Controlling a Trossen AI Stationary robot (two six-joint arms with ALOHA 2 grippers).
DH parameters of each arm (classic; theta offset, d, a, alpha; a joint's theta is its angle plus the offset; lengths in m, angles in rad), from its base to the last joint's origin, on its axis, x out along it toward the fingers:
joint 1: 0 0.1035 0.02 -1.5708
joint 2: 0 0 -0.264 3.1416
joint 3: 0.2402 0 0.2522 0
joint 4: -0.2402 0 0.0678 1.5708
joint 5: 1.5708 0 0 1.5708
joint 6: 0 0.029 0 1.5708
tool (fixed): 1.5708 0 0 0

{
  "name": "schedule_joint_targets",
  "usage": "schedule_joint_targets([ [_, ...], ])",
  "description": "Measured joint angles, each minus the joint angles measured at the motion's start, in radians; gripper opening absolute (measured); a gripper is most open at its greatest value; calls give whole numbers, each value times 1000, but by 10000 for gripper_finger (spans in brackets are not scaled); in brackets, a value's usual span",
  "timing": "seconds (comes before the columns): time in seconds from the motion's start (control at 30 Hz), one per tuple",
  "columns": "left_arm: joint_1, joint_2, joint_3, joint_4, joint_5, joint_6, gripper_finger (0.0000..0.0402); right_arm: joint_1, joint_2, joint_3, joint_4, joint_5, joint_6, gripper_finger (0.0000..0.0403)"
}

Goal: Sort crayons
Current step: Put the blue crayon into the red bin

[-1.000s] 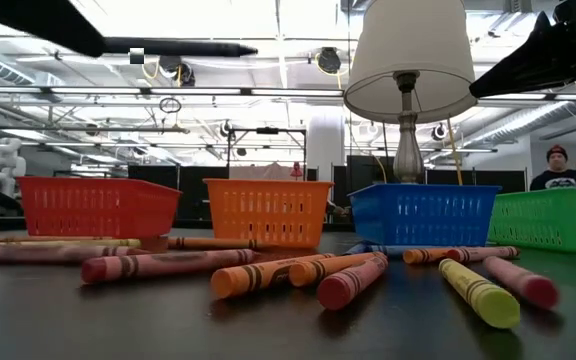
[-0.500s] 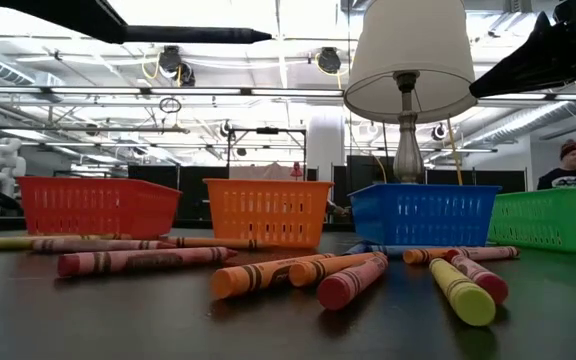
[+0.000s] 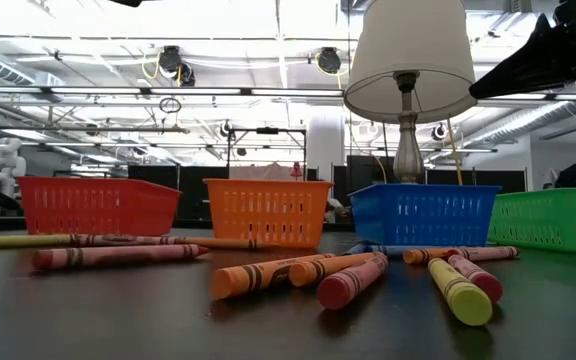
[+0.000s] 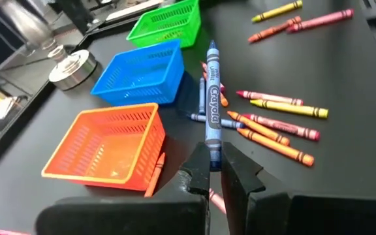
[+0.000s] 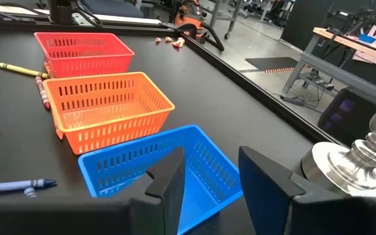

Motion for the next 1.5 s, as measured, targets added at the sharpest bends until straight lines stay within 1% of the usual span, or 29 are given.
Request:
schedule_joint_targets([
  [0.17,0,0,0,0,-22,-82,13,0,17,0,0,2,0,128],
  [0.27,0,0,0,1,-78,-91,13,0,25,0,5,2,2,128],
  [0.43,4,0,0,2,-175,-154,13,0,28,0,46,2,-1,128],
  [0.53,17,0,0,2,-222,-196,13,0,28,0,82,1,-30,128],
  [0.7,46,0,0,-5,-248,-238,13,0,28,0,144,0,-85,128],
  [0.83,69,0,0,-25,-249,-240,13,0,28,0,180,0,-131,128],
  [0.9,84,0,0,-56,-257,-240,13,0,28,0,189,0,-154,128],
  [1.0,98,-20,0,-178,-265,-242,13,0,28,0,191,0,-164,128],
  [1.1,103,-55,0,-345,-267,-353,13,0,28,0,190,-1,-164,128],
  [1.2,102,-92,0,-519,-230,-556,13,0,28,0,190,-1,-179,128],
  [1.3,98,-98,1,-663,-148,-764,13,0,28,0,190,0,-180,128],
  [1.37,102,-98,1,-747,-78,-885,13,0,28,0,191,-1,-180,128],
  [1.5,133,-98,1,-877,116,-1102,13,0,28,0,198,-1,-180,128],
])
